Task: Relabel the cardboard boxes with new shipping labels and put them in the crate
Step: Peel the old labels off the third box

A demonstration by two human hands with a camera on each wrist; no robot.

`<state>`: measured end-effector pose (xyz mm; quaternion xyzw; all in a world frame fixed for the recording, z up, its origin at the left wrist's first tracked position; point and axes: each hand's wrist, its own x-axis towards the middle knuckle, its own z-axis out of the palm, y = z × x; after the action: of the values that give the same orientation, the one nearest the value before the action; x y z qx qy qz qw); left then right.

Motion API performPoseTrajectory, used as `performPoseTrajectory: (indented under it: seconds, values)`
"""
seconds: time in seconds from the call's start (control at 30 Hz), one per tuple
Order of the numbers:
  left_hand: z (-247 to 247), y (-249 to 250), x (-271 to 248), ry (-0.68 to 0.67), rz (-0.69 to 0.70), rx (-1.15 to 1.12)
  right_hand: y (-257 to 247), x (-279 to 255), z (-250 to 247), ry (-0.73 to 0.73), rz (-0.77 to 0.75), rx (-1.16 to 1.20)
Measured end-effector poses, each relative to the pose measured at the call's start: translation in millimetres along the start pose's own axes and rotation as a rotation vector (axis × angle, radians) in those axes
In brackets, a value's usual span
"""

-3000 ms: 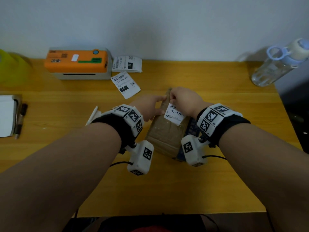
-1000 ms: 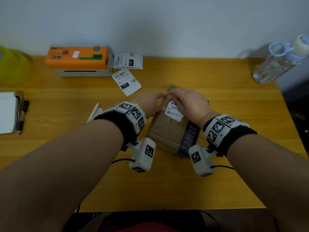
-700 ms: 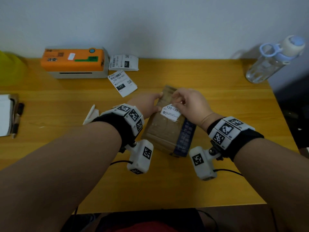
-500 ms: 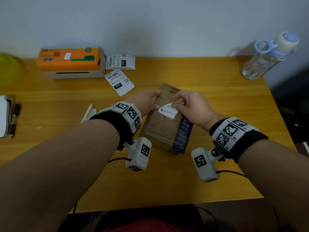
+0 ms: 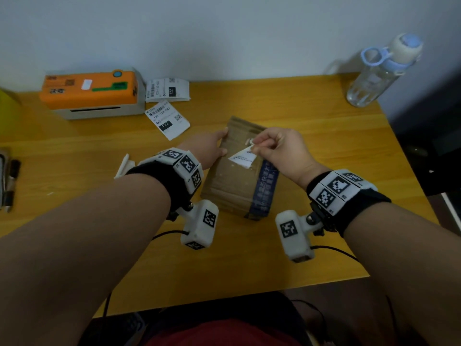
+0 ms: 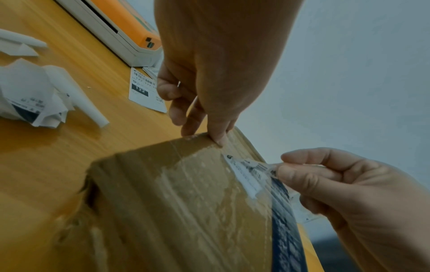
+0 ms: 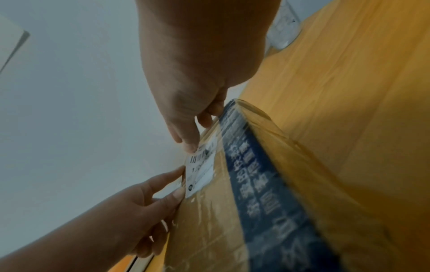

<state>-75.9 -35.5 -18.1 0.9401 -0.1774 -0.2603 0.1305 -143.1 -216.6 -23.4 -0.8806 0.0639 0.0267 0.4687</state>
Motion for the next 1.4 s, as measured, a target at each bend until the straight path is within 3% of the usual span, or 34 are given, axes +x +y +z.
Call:
performPoseTrajectory:
  seconds: [0.13, 0.3, 0.47, 0.63, 0.83, 0.93, 1.03, 1.17, 1.4]
  values:
    - [6, 2, -6, 0.053, 0.024, 0.149, -3, -1, 4, 0.093, -0.088, -0.152]
    - [17, -1, -13, 0.108, 0.095, 0.137, -9, 7, 8, -0.038, -0.222, -0.609]
    - [24, 4, -16, -0.076, 0.104, 0.217, -10, 9, 6, -0.123, -0.329, -0.765]
    - [16, 4, -7, -0.082, 0.061, 0.196, -7, 13, 3, -0.097, -0.402, -0.885]
    - [3, 5, -3, -0.012, 0.089, 0.298, -15, 17, -4, -0.202, -0.148, -0.955]
    - [9, 15, -9, -0.011, 0.134, 0.288, -18, 15, -5, -0.206, -0.152, -0.951]
    - [17, 23, -10, -0.045, 0.078, 0.297, -15, 14, -7, -0.177, -0.203, -0.891]
    - [12, 24, 0, -0.072, 0.02, 0.312, -11, 24, -8, -0.174, -0.159, -0.83]
    - [-6, 19, 16, -0.108, -0.028, 0.316, 2, 21, -20, -0.1, -0.12, -0.273]
